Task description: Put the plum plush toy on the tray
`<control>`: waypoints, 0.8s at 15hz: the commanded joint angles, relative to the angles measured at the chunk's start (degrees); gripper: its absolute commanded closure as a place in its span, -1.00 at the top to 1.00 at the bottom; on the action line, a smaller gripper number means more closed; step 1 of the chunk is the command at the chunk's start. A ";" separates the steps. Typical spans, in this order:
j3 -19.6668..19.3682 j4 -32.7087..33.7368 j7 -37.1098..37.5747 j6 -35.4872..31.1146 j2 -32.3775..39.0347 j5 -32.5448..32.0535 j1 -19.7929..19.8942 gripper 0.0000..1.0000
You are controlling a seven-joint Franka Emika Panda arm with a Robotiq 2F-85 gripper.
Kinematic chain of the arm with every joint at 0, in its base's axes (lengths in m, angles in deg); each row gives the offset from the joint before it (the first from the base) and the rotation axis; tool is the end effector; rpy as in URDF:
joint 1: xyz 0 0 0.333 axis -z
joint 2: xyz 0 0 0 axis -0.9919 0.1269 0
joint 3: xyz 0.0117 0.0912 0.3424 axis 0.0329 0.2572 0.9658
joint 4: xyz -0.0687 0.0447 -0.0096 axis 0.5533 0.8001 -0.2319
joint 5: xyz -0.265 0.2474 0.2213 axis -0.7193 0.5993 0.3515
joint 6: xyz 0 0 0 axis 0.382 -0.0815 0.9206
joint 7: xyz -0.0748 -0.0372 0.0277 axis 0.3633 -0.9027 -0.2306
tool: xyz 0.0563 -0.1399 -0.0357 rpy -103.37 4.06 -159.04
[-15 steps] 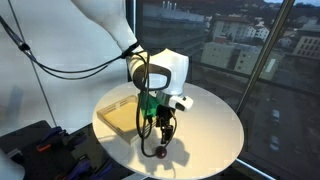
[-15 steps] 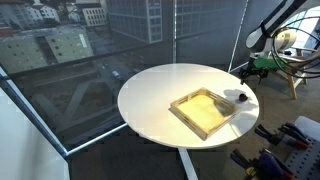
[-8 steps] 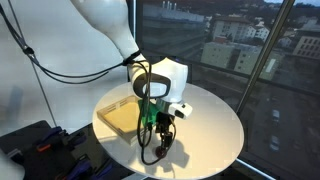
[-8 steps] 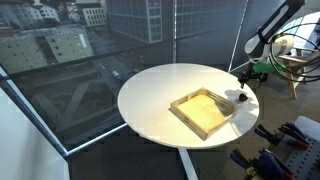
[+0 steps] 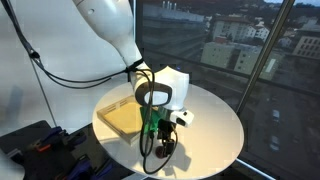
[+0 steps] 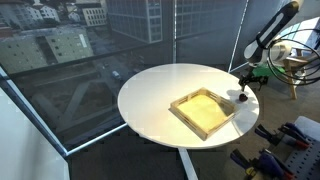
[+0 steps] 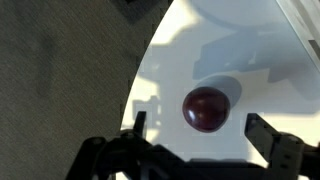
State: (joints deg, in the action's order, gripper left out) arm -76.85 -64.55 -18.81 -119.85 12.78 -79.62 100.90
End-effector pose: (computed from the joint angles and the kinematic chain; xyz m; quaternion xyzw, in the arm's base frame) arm 0.4778 -0.3038 0.1119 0.9371 -0.3446 -0.0530 0.0148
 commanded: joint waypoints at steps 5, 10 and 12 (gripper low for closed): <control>0.10 1.68 0.90 -3.32 3.19 1.04 0.11 1.00; 0.19 2.41 1.46 -4.58 4.62 1.07 0.04 1.00; 0.24 2.67 1.62 -4.74 5.07 1.09 -0.01 1.00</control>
State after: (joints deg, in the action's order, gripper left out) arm -76.86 -63.29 -17.92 -124.02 16.70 -79.62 100.88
